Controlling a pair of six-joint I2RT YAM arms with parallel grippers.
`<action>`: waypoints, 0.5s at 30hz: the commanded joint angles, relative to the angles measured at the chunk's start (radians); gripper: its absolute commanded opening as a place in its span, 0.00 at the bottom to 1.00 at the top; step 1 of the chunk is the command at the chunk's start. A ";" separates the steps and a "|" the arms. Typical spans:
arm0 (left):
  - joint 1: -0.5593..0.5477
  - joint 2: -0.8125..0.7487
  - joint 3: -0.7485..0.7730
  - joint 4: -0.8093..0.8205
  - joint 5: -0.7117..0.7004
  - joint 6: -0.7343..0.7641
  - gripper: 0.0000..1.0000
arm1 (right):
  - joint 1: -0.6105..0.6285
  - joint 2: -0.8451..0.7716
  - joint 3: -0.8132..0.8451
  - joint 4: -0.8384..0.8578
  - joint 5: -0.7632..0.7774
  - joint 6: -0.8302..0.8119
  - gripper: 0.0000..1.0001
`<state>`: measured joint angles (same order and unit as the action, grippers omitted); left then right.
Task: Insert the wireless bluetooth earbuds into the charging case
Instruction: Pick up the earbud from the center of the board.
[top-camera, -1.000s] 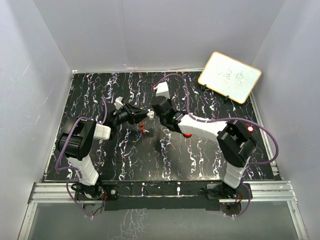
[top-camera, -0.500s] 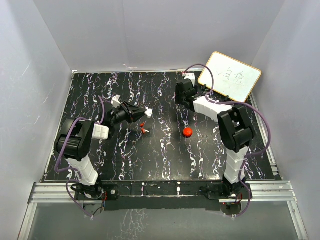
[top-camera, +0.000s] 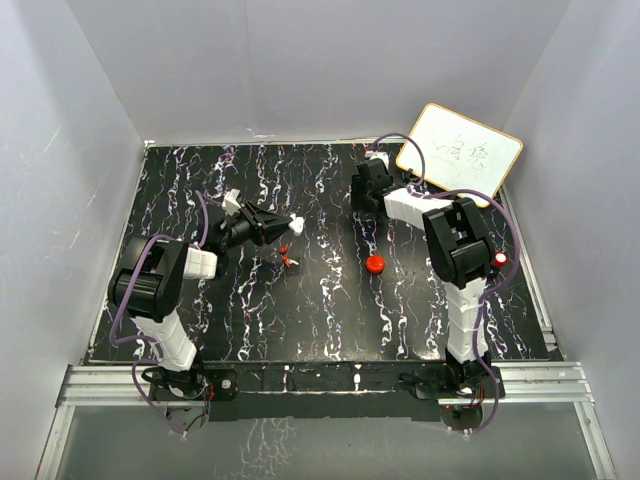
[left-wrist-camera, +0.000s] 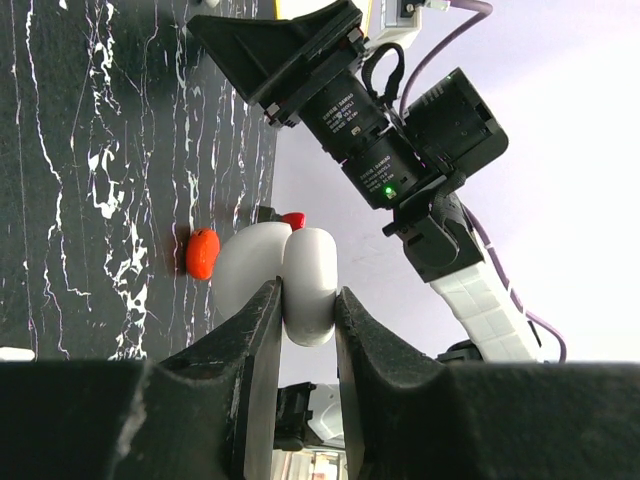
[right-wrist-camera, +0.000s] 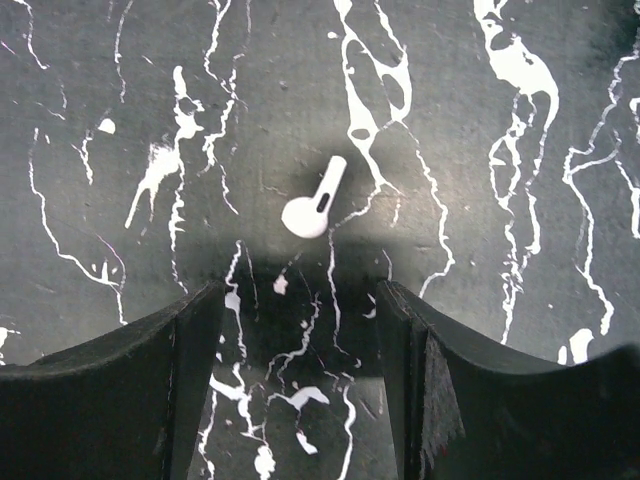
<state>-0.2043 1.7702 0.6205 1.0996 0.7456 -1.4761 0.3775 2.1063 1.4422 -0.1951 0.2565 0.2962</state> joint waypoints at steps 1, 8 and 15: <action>0.010 -0.062 -0.002 0.029 0.023 0.007 0.00 | -0.008 0.035 0.057 0.067 -0.031 0.013 0.61; 0.016 -0.063 0.003 0.024 0.026 0.008 0.00 | -0.010 0.100 0.102 0.084 -0.056 0.019 0.61; 0.021 -0.059 0.001 0.023 0.024 0.008 0.00 | -0.008 0.117 0.120 0.095 -0.098 0.034 0.60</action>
<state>-0.1921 1.7699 0.6205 1.0992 0.7483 -1.4761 0.3710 2.1963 1.5360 -0.1097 0.2089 0.2993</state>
